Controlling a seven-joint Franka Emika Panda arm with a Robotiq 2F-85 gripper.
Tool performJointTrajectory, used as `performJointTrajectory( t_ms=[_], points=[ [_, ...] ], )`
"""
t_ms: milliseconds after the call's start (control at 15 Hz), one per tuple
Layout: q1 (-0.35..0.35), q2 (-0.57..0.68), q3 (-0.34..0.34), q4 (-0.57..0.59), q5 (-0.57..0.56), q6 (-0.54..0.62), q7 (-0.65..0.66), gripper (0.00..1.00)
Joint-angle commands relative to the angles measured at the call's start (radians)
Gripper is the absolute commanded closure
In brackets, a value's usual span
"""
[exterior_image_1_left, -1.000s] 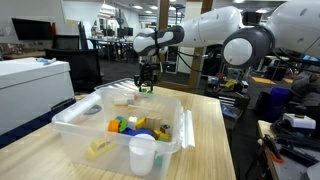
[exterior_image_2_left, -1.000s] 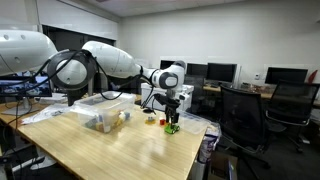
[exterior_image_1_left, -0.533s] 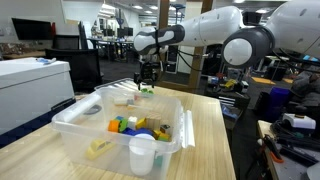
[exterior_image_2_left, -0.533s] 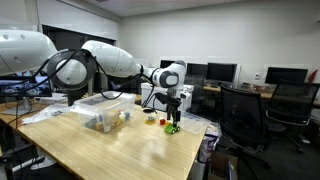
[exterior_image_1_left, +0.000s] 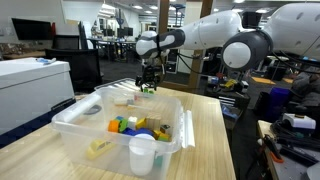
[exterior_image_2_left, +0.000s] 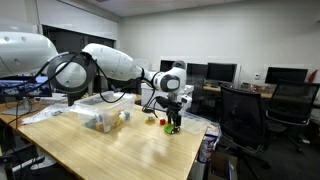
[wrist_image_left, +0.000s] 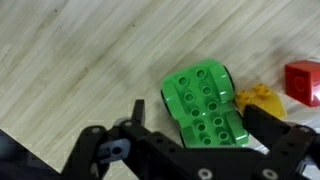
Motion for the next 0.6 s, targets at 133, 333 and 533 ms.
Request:
performJointTrajectory(
  t_ms=[133, 333, 533],
  points=[
    [-0.005, 0.025, 0.002, 0.019, 0.001, 0.010, -0.005, 0.00],
    [0.000, 0.016, 0.008, 0.019, 0.002, 0.021, -0.025, 0.00],
    [0.030, 0.006, 0.019, 0.030, -0.003, 0.056, -0.068, 0.00]
  ],
)
